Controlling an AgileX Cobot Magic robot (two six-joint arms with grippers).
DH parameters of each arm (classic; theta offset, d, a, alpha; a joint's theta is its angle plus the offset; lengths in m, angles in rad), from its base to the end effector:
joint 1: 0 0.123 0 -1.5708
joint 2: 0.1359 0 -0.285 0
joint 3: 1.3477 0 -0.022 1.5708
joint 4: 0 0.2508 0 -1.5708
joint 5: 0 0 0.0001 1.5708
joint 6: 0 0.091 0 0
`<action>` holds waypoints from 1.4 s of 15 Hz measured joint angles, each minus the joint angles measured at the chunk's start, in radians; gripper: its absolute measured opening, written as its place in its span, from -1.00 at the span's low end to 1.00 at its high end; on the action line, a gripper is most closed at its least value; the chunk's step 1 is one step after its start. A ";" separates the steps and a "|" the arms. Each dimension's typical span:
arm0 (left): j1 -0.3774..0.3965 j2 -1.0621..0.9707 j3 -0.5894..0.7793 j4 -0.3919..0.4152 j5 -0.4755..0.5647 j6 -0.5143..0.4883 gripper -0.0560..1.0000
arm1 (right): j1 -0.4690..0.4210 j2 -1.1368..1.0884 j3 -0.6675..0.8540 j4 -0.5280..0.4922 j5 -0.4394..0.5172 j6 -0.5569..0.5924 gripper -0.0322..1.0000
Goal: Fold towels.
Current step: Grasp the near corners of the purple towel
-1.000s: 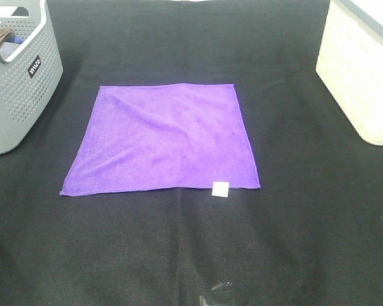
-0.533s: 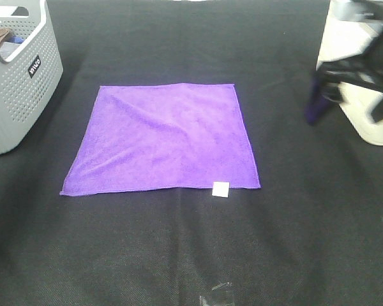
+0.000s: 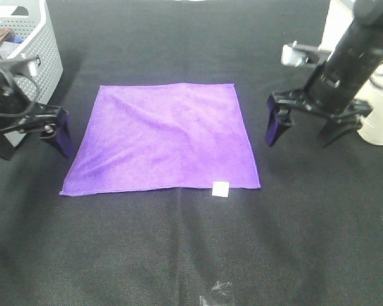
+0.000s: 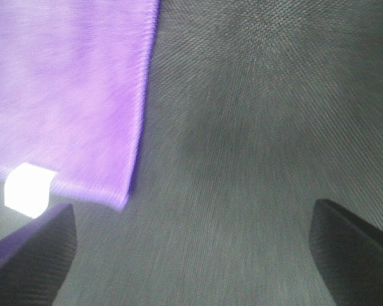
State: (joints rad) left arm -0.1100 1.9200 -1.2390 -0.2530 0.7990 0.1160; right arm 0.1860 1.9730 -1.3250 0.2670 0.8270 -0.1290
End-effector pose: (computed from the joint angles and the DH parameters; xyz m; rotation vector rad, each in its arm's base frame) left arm 0.3662 -0.0569 0.1652 0.0962 2.9486 -0.2905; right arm 0.3779 0.0891 0.1655 -0.2234 2.9403 0.3225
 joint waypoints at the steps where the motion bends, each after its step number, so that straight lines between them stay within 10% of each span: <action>1: 0.000 0.000 0.000 0.000 0.000 0.000 0.98 | 0.000 0.000 0.000 0.000 0.000 0.000 0.92; 21: 0.000 0.188 -0.050 -0.054 -0.050 0.035 0.98 | 0.052 0.168 -0.016 0.160 -0.081 -0.025 0.89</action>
State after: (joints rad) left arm -0.1100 2.1080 -1.2890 -0.3070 0.7490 0.1510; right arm 0.2380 2.1410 -1.3410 0.4270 0.7460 -0.1540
